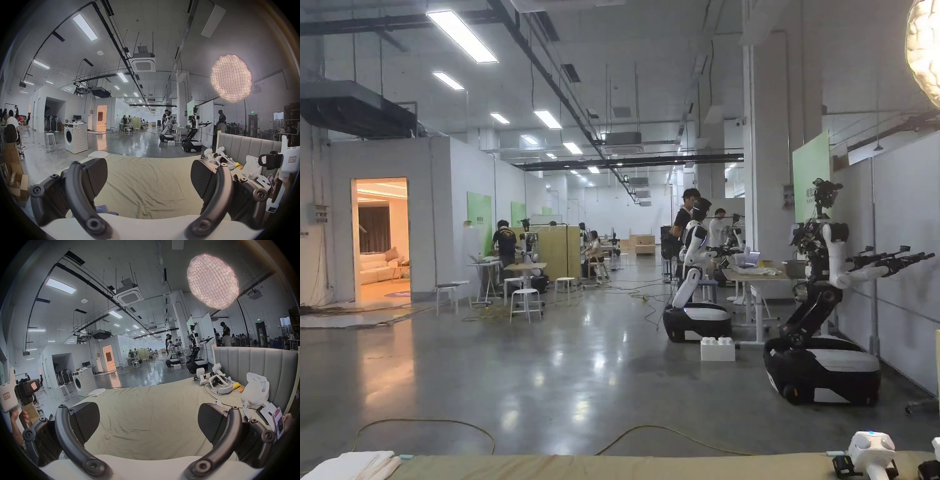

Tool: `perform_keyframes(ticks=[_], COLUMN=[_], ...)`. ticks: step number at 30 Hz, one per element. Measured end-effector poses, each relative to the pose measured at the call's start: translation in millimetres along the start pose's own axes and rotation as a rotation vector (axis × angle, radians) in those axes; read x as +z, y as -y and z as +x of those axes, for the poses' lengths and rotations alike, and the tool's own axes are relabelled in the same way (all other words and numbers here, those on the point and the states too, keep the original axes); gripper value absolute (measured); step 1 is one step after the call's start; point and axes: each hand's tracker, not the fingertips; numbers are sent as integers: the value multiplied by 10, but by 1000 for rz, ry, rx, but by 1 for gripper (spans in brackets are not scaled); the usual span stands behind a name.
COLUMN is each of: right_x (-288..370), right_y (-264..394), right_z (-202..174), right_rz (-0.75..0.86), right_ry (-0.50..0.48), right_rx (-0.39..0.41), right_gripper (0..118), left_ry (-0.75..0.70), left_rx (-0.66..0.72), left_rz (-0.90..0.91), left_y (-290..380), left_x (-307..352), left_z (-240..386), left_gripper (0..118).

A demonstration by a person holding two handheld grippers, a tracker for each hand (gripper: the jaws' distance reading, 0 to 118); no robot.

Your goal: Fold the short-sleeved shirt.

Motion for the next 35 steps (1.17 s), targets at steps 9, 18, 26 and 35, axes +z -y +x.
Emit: perform_keyframes(ticks=[9,18,26,35], right_x=[-57,-243,-306,-282], right_y=[-143,-114,24,36], right_z=[117,161,287,311], right_rz=[-126,-365,-370,-319], right_ry=[-290,-198,-179,-129], right_rx=[-407,-553,-567,-519], right_gripper=[118,118,118,118], left_ry=[42,44,40,28], left_rx=[33,-20,25,11], left_rz=[5,-4,-6,-25], left_y=[2,-3,-2,39], left_x=[-13,-9,-39,-62], left_z=[1,83,43,36], left_gripper=[108,108,108,108])
